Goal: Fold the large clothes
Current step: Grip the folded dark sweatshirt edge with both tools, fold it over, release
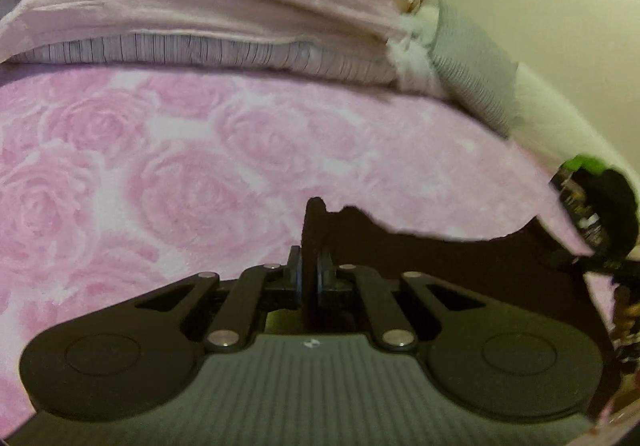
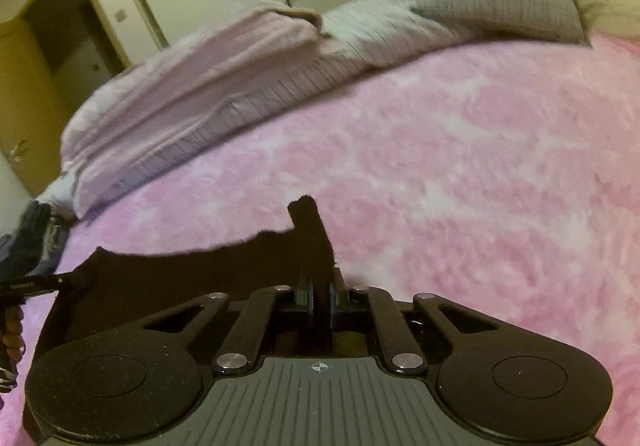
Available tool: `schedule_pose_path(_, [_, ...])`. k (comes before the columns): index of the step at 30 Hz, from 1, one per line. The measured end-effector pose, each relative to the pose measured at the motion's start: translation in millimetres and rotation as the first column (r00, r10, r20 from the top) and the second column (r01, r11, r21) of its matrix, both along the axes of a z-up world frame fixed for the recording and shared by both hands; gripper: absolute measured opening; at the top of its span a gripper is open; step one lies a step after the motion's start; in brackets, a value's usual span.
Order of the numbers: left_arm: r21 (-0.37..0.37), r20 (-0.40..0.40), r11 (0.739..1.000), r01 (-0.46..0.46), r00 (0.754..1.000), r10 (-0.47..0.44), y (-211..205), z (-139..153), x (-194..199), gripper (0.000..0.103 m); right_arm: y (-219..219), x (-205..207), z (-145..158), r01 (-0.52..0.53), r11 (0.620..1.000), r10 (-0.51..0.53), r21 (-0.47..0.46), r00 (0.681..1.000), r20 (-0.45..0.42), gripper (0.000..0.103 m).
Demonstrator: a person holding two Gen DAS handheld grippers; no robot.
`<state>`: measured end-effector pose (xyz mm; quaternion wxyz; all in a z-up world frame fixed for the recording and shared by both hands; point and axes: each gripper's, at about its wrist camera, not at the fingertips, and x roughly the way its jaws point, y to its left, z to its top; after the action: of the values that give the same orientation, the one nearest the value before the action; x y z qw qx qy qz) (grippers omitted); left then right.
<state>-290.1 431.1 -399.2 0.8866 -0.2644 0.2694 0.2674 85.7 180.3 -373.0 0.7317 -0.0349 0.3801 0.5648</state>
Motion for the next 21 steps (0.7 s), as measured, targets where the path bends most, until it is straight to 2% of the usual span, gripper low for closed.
schedule_pose_path(3, [0.037, -0.023, 0.999, 0.006, 1.000, -0.005, 1, -7, 10, 0.004, 1, 1, -6, 0.016, 1.000, -0.016, -0.001, 1.000, 0.005, 0.003])
schedule_pose_path(5, [0.030, -0.036, 1.000, -0.001, 0.999, 0.003, 3, -16, 15, 0.004, 3, 4, -10, 0.034, 0.999, -0.033, -0.018, 0.999, 0.013, 0.003])
schedule_pose_path(7, [0.044, -0.112, 0.999, 0.001, 0.994, 0.004, 1, -27, 23, 0.007, 7, 8, -20, 0.063, 0.995, -0.063, -0.072, 0.998, -0.002, 0.004])
schedule_pose_path(9, [0.055, -0.113, 0.998, -0.011, 0.993, 0.017, -4, -28, 21, 0.010, 10, 11, -30, 0.066, 0.989, -0.071, -0.132, 0.997, -0.027, 0.011])
schedule_pose_path(10, [0.033, -0.102, 0.999, -0.029, 0.994, 0.032, -5, -24, 17, 0.010, 7, 9, -27, 0.074, 0.989, -0.076, -0.127, 0.997, -0.014, 0.019])
schedule_pose_path(11, [0.004, -0.080, 0.999, -0.046, 0.996, 0.046, -6, -19, 10, 0.013, 3, 6, -21, 0.085, 0.988, -0.086, -0.128, 0.996, -0.001, 0.034])
schedule_pose_path(13, [-0.035, -0.024, 0.997, -0.062, 0.998, 0.061, -14, -8, -14, 0.015, -18, -1, -5, 0.137, 0.985, -0.135, -0.108, 0.990, 0.026, 0.047])
schedule_pose_path(16, [-0.080, 0.031, 0.993, -0.083, 0.996, 0.086, -40, 7, -59, 0.017, -69, -17, 13, 0.166, 0.985, -0.166, -0.036, 0.986, 0.001, 0.048])
schedule_pose_path(19, [-0.162, 0.105, 0.983, -0.091, 0.988, 0.109, -77, 12, -111, 0.018, -130, -42, 12, 0.169, 0.985, -0.163, 0.037, 0.979, -0.118, 0.050])
schedule_pose_path(21, [-0.221, 0.142, 0.972, -0.073, 0.984, 0.106, -101, 10, -133, 0.019, -156, -58, 8, 0.161, 0.985, -0.145, 0.068, 0.971, -0.192, 0.050])
